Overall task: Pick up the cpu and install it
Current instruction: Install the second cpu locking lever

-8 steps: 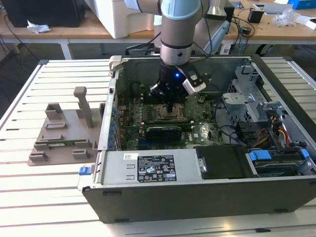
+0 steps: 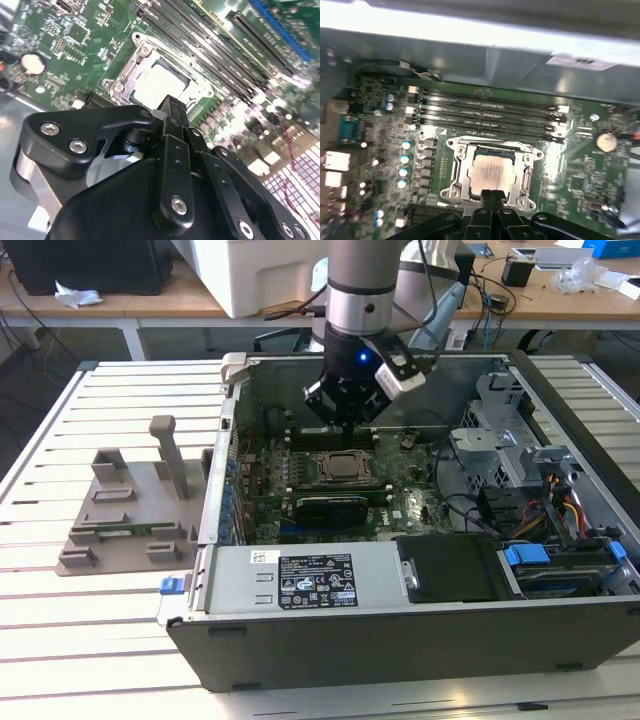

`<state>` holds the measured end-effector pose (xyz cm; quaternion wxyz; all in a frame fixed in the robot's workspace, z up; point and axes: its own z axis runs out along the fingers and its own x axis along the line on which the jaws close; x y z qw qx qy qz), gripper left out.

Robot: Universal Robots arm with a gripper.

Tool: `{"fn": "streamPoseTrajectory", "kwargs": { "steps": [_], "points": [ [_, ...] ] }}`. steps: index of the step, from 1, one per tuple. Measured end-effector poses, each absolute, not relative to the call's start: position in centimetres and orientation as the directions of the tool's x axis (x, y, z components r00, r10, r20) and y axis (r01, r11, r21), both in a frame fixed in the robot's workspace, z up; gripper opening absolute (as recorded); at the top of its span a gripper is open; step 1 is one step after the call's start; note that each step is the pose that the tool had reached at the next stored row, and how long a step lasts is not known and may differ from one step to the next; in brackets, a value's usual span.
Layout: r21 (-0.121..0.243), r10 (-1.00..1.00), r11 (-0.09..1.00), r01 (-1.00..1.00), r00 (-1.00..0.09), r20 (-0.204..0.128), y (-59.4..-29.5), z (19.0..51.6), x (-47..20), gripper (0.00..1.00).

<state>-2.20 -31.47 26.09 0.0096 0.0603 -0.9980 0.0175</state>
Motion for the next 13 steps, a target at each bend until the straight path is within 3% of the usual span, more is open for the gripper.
{"fn": "streamPoseTrajectory", "kwargs": {
  "steps": [4,13],
  "points": [
    [-0.034,-0.120,0.992,-0.121,-0.993,0.021,-31.5,27.7,-2.2,0.11],
    [-0.034,-0.120,0.992,-0.121,-0.993,0.021,-31.5,27.8,-2.2,0.11]
  ]
}}
